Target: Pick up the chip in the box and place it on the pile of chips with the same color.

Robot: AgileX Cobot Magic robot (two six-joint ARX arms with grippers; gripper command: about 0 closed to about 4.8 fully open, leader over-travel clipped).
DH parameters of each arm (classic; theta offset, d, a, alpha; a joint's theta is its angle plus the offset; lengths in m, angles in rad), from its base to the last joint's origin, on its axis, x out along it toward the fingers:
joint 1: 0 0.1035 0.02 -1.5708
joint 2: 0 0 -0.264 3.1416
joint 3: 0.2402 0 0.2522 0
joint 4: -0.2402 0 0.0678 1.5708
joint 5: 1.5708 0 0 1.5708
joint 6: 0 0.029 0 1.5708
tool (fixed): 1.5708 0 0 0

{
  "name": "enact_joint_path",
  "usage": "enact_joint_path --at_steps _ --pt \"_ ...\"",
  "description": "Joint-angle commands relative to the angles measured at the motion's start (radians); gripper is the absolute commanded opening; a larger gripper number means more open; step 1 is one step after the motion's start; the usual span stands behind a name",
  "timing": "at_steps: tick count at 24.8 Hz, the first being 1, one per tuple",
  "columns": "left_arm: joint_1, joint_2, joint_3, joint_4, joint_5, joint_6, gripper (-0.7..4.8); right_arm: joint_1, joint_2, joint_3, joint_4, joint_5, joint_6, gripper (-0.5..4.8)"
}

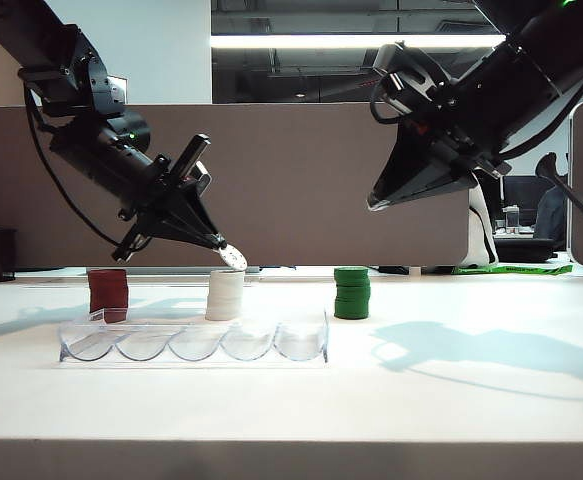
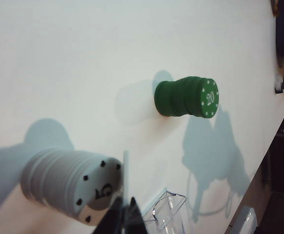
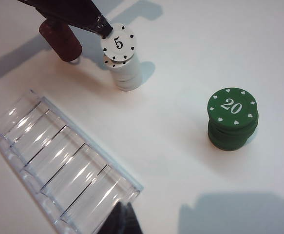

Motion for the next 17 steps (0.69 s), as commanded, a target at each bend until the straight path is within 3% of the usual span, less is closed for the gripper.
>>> enact_joint_path --at_steps 1,17 --pt "0.009 -0.002 0.002 0.000 0.008 0.003 -0.06 0.000 -0.005 0.002 0.009 -0.006 -0.003 -0.06" --pt "0.016 -0.002 0.001 -0.018 0.046 0.008 -0.06 0.000 -0.005 0.002 0.013 -0.005 -0.003 -0.06"
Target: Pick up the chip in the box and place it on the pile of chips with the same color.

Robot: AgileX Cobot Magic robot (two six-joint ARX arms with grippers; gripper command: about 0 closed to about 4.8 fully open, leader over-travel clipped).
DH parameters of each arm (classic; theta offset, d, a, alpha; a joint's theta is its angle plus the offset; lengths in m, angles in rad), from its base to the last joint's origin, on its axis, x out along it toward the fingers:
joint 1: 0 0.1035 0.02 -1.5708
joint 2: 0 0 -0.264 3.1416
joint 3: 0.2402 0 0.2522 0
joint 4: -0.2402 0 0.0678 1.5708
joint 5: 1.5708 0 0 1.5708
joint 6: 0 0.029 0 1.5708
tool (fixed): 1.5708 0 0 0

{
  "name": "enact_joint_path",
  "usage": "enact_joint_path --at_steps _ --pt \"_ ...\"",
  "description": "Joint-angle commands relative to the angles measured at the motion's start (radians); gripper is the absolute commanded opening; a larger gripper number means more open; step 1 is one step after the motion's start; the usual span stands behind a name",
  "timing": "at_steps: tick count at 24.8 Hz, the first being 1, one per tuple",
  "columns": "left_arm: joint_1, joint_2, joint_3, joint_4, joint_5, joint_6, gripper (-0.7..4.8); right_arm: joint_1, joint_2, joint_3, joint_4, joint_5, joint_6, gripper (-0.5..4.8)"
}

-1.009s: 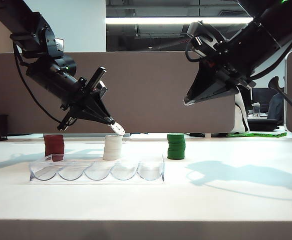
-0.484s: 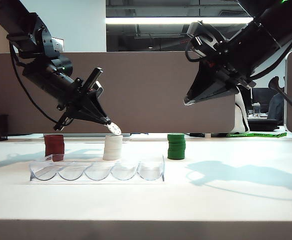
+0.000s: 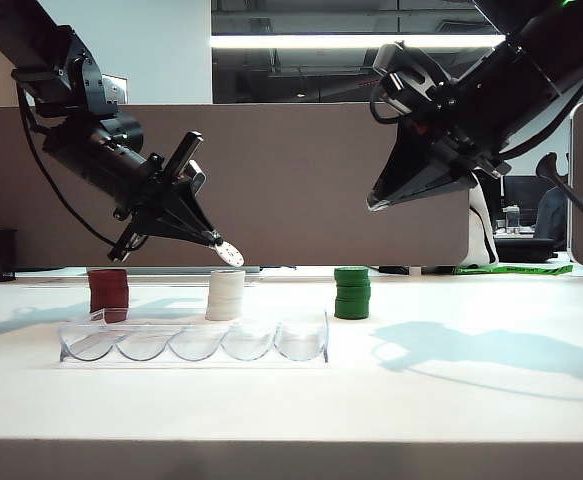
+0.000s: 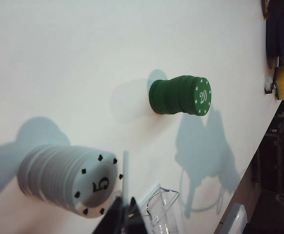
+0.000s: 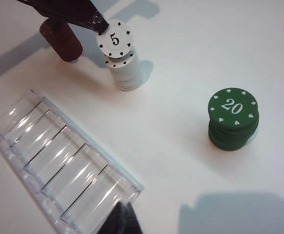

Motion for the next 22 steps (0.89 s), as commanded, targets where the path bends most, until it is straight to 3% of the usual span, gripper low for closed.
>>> enact_joint_path --at_steps 1,22 --pt "0.000 -0.003 0.001 -0.008 0.010 0.007 -0.06 0.000 -0.005 0.002 0.013 -0.005 -0.003 -0.06" --pt "0.000 -0.003 0.002 -0.008 -0.035 0.007 0.00 0.000 -0.005 0.002 0.016 -0.005 -0.003 -0.06"
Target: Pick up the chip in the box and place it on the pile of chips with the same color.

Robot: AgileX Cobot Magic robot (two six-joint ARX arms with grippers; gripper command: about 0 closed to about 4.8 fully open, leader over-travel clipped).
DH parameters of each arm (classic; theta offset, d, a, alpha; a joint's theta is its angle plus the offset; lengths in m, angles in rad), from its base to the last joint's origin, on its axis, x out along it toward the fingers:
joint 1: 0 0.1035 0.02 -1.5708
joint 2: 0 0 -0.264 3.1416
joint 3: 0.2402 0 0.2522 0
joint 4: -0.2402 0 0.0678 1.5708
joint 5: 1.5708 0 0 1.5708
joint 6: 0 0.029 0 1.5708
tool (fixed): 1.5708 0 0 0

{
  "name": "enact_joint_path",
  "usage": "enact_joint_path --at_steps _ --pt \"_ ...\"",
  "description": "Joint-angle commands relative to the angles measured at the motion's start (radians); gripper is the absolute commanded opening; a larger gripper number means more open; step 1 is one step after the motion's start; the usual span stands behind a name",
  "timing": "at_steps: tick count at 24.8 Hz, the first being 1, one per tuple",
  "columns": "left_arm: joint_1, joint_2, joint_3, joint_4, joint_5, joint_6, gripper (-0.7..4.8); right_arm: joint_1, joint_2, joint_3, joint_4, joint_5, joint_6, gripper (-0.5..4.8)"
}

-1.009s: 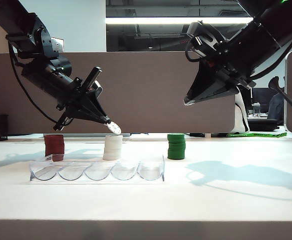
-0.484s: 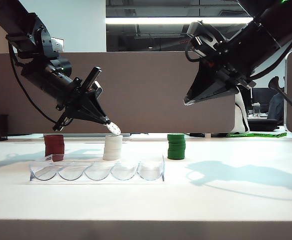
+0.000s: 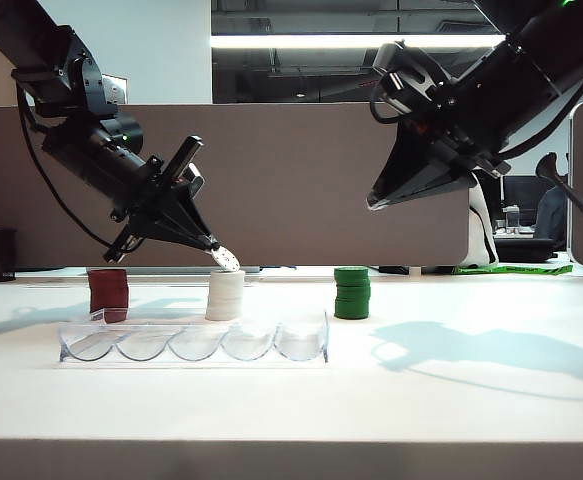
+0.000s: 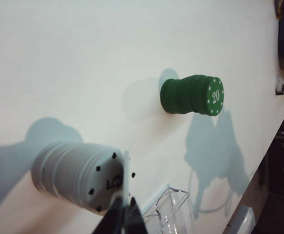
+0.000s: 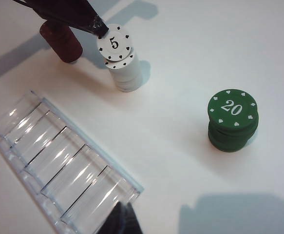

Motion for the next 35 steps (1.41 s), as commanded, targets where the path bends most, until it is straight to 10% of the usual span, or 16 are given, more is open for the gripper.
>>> enact_joint_path --at_steps 1,35 --pt "0.000 -0.003 0.002 0.001 0.002 0.005 0.04 0.000 -0.005 0.002 0.013 -0.005 -0.003 -0.06" --pt "0.015 -0.009 0.005 0.022 -0.006 0.017 0.18 0.000 -0.005 0.002 0.029 -0.004 -0.003 -0.06"
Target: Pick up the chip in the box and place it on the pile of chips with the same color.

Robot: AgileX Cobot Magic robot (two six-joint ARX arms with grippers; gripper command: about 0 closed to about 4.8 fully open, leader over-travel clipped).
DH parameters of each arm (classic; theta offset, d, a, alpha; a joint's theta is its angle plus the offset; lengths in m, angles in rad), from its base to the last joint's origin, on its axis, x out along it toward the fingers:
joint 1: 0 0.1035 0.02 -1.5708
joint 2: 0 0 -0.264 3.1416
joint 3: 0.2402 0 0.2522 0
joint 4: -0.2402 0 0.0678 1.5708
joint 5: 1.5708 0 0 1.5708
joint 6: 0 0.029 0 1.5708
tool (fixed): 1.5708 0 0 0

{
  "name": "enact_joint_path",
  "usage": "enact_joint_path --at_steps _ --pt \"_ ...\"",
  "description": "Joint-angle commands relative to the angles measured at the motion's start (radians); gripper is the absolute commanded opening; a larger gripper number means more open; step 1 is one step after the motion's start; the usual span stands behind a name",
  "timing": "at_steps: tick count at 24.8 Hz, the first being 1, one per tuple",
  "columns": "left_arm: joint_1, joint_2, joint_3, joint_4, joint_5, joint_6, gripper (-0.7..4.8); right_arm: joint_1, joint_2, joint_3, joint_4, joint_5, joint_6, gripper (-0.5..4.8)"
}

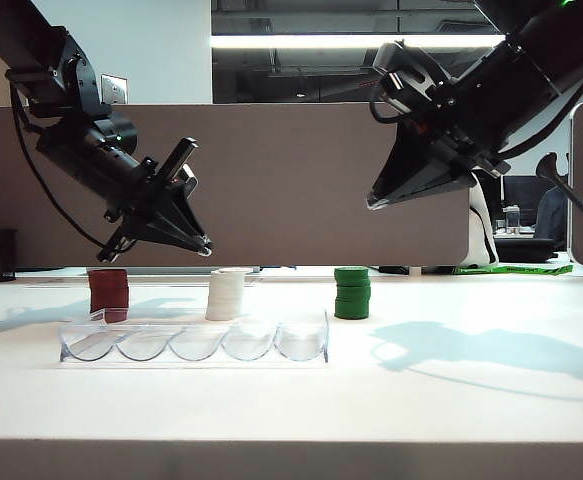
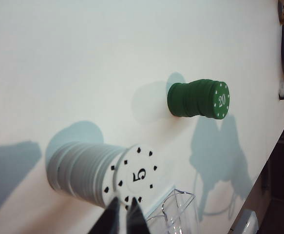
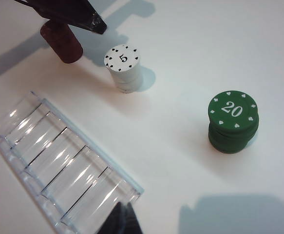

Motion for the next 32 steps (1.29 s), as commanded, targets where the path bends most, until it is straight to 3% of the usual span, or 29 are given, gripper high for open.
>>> enact_joint_path --at_steps 1,6,14,22,29,32 --pt "0.001 -0.014 0.009 0.017 0.002 0.050 0.14 0.000 -0.005 0.002 0.033 -0.002 -0.003 -0.06" --pt "0.001 -0.052 0.010 0.022 -0.053 0.158 -0.06 -0.001 -0.035 0.002 0.056 0.064 -0.005 -0.06" --pt "0.001 -0.166 0.009 0.020 -0.302 0.293 -0.06 -0.003 -0.149 0.002 0.060 0.268 -0.059 -0.06" --pt "0.002 -0.267 0.008 0.032 -0.436 0.312 -0.06 -0.003 -0.299 -0.058 0.078 0.451 -0.086 -0.06" --pt "0.021 -0.331 -0.012 0.034 -0.444 0.315 -0.06 -0.013 -0.505 -0.239 0.151 0.573 -0.115 -0.06" --pt "0.035 -0.372 -0.066 0.057 -0.444 0.314 -0.06 -0.047 -0.591 -0.292 0.150 0.571 -0.115 -0.06"
